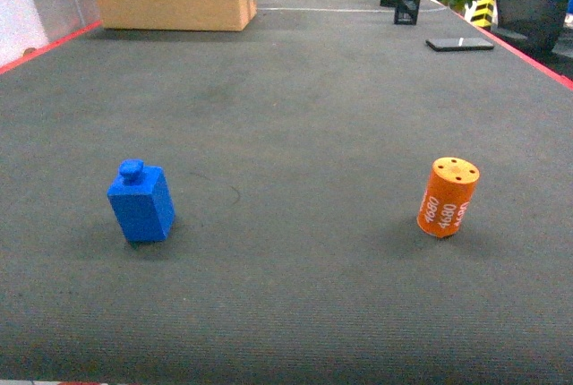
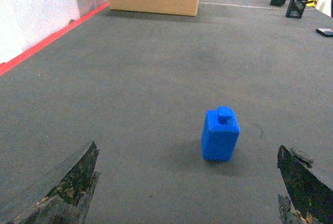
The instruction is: Sort blue parts and orange caps into right shelf containers
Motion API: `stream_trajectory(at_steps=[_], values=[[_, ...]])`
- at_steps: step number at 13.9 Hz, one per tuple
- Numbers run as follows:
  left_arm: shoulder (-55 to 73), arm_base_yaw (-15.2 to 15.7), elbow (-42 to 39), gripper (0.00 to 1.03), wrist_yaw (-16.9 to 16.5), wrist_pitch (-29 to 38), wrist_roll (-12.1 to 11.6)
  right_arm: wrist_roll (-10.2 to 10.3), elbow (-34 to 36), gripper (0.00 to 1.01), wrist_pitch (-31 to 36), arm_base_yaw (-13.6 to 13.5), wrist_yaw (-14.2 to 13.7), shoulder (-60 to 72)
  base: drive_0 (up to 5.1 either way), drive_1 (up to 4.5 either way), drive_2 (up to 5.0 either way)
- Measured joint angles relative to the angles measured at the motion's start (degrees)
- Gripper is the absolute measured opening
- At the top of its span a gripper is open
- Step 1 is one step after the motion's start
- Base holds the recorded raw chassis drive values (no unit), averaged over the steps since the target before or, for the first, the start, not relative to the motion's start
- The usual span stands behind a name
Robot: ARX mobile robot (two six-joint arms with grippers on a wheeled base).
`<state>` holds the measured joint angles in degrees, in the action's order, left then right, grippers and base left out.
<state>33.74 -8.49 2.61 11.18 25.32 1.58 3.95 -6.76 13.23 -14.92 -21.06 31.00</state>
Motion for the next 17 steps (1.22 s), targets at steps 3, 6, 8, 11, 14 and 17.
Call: stream_trajectory(at_steps=[3,6,8,11,14,17], values=[[36.28,0.02,12.2,0.98,-2.27,27.87,0.24,0.33,-11.37,0.98,23.17,1.97,4.15,32.39,0.0,0.0,0.0],[54.58,-0.07,20.81,0.98,-2.89,29.51,1.49,0.72,-21.33,0.98,28.11,2.23,6.12,54.31,0.0,0.0,0.0],[59.12,-1.25,25.33,0.98,-2.49,30.49,1.53,0.79,-26.64,0.98,28.39,2.21,6.12,62.4,0.0,0.0,0.0],[65.85,-2.58,29.59,0.98,-2.4,30.27,2.21,1.88,-31.65,0.98,27.43,1.9,6.51,68.15,0.0,0.0,0.0],[69.55,-2.84,33.4,0.98,-2.75,29.79,2.49,3.69,-34.75,0.98,27.06,1.6,7.67,71.58,0.0,0.0,0.0],[72.89,-2.84,36.09,0.98,-3.43,28.72,2.49,4.39,-37.53,0.98,26.23,1.05,7.69,75.1,0.0,0.0,0.0]])
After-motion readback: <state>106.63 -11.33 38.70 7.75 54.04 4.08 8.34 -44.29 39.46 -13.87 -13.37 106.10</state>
